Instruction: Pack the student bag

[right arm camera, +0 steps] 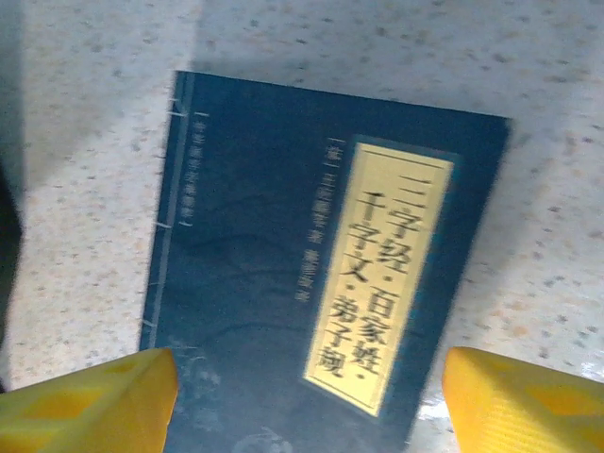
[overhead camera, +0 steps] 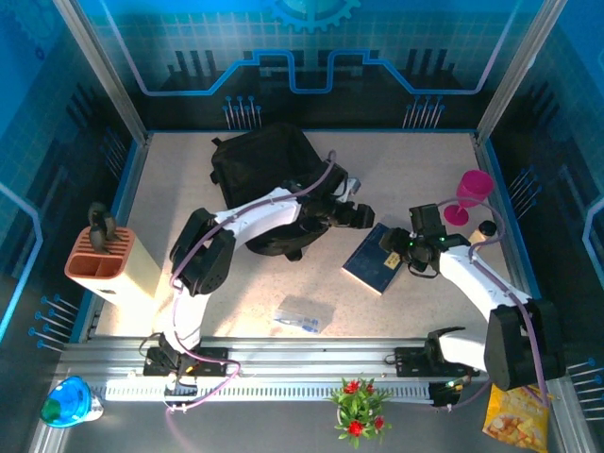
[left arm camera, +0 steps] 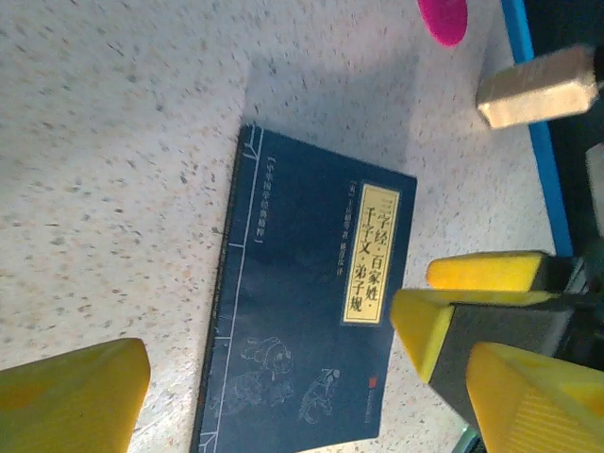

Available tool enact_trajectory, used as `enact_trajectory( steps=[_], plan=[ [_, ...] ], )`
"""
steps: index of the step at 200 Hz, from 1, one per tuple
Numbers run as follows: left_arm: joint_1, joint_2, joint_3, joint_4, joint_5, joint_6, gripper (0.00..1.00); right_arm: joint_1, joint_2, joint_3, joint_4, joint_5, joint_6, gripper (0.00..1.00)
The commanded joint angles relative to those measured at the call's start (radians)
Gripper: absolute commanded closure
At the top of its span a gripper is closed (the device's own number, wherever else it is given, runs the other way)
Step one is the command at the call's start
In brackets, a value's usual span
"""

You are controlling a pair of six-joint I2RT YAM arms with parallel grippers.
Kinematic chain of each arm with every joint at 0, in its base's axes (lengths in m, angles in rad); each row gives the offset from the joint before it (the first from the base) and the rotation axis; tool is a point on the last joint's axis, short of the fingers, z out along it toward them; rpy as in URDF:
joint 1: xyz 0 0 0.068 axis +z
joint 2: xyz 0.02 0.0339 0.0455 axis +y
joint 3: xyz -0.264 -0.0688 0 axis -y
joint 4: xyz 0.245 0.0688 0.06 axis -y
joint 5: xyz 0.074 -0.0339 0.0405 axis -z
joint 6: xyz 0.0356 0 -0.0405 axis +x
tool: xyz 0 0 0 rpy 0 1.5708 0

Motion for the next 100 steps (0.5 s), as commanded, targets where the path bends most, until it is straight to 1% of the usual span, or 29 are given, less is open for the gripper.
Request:
enact_trajectory(
  steps=[1,17,31,43,69,100],
  plan=[
    [-0.014,0.048,0.058,-0.073,0.002,-0.018,0.2,-0.023,0.028,0.002,-0.101,0.063,0.037,0.27],
    [-0.023,0.078,0.084,-0.098,-0.001,-0.017,0.25,-0.025,0.048,0.003,-0.102,0.059,0.037,0.3],
    [-0.03,0.099,0.103,-0.115,-0.005,-0.014,0.29,-0.027,0.064,0.004,-0.097,0.044,0.034,0.35],
    [-0.032,0.117,0.118,-0.133,-0.013,-0.01,0.29,-0.028,0.077,0.006,-0.097,0.042,0.034,0.38],
    [-0.036,0.152,0.145,-0.162,-0.015,-0.005,0.36,-0.027,0.106,0.013,-0.097,0.039,0.03,0.49],
    [-0.036,0.182,0.165,-0.184,-0.005,-0.004,0.44,-0.028,0.139,0.023,-0.098,0.036,0.023,0.58]
  ],
)
